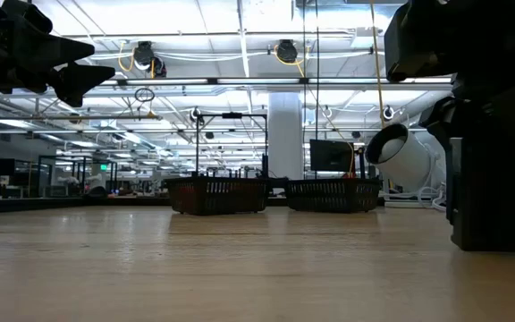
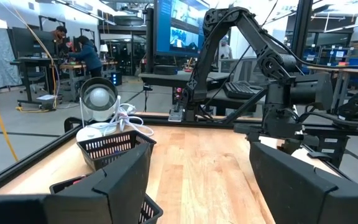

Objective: Pick & Place Office items
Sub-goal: Put the black digital timer into the right black bin

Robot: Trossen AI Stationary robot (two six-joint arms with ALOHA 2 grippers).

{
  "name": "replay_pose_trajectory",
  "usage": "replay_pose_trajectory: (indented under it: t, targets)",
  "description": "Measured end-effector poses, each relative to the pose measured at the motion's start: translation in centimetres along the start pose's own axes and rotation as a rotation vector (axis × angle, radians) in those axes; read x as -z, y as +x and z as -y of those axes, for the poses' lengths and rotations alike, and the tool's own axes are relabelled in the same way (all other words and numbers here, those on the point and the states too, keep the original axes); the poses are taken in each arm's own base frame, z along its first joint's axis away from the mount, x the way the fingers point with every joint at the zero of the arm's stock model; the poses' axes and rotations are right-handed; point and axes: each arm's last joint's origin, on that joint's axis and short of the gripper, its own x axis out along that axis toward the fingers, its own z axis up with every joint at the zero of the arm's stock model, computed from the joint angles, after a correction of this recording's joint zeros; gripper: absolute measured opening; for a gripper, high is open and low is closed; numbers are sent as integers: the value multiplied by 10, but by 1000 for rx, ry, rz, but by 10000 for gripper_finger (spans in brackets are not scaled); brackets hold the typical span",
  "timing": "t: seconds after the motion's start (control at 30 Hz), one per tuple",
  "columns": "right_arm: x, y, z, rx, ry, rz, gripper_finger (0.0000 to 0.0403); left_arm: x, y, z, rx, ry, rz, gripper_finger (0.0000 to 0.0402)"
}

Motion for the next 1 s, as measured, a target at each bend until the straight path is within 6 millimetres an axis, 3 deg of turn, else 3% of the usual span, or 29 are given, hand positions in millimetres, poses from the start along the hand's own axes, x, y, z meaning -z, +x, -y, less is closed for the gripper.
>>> replay_pose_trajectory:
  t: [0.17, 0.5, 0.73, 1.0]
  targets:
    - [0, 0, 0, 0, -12, 0, 179, 0, 0, 0, 0, 0, 0, 264]
    - [-7, 0, 6, -4, -111, 3, 37, 0, 0, 0, 0, 0, 0, 259]
    - [-26, -21, 21, -66, -64, 46, 37, 0, 0, 0, 0, 0, 0, 275]
    - [-55, -61, 51, 2, -64, 283, 48, 0, 0, 0, 0, 0, -1, 284]
